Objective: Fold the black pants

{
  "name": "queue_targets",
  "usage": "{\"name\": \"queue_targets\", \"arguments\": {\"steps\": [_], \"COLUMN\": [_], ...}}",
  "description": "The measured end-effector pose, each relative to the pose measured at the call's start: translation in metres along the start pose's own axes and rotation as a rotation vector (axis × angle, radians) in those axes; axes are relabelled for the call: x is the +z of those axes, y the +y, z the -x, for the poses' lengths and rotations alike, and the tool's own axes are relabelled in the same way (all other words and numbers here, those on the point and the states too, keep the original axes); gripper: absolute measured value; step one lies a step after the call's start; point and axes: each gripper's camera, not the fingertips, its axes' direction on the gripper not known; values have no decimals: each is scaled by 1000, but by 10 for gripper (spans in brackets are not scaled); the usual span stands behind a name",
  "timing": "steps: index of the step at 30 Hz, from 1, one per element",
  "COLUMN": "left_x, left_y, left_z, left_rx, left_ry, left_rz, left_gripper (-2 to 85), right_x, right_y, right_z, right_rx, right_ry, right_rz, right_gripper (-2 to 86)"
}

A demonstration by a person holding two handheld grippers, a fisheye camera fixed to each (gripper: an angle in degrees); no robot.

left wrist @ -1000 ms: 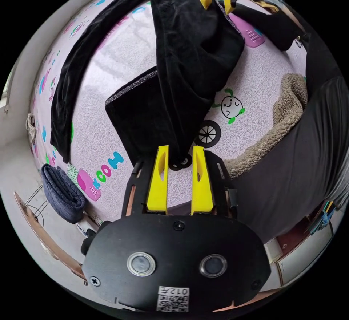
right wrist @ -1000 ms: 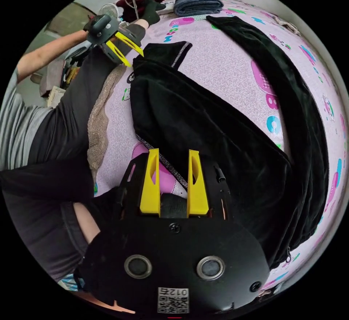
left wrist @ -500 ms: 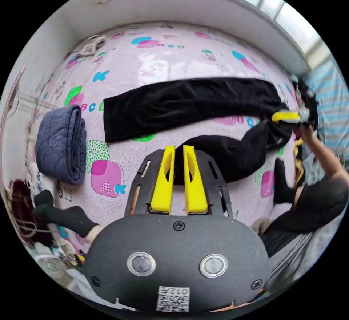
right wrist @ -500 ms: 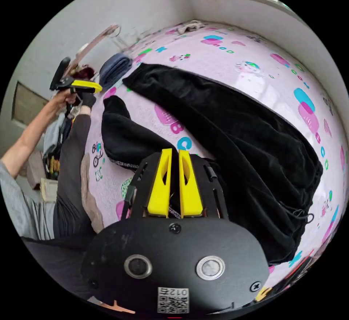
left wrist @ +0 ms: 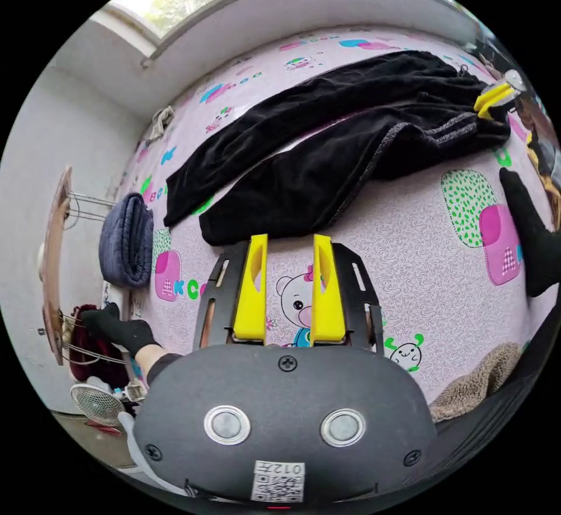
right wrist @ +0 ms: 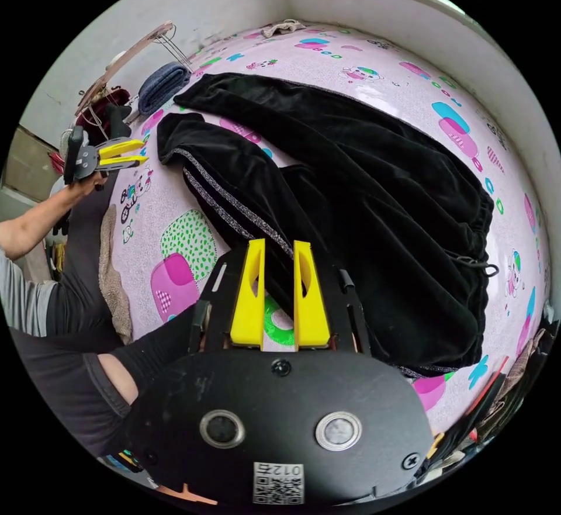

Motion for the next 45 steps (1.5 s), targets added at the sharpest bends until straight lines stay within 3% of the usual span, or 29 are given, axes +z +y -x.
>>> {"name": "queue_targets", "arguments": {"steps": [8,15,18,20,24,28,31,38,42,45], "left_x": [24,12,-8,-16,-4,24,37,55,60,48], "left_y": [-31,-58,-62,-57,-39,-21,-19,-29,-53,-102], "left_z": [-69,-28,0,14,15,2,-2,16,50,117], "left_rx": [190,302,386,459,534,563,543,507,501,397], "left_ry": [-181,-186,-81,22,136,164,175,209,137,21], "left_rz": [49,93,154,231,354,430,445,456,419,344], "left_gripper": [85,24,14,11,9,8,8,7,6,5], "right_x": [-50,-133,-172,-195,-257,-297,-307,-322,-372,-460], "right_y": [-54,-99,-104,-101,-53,25,39,10,-80,-178], "right_z": [-59,-146,-191,-224,-323,-411,-444,-495,-528,-541], "right_rx": [110,216,287,385,848,1321,1426,1446,1315,1150], "right_ry": [-49,-16,51,101,161,17,-98,-272,-287,-321], "right_rz": [-39,-127,-128,-135,-275,-431,-408,-446,-403,-525], "right_gripper": [76,75,75,75,78,97,131,97,24,13]}}
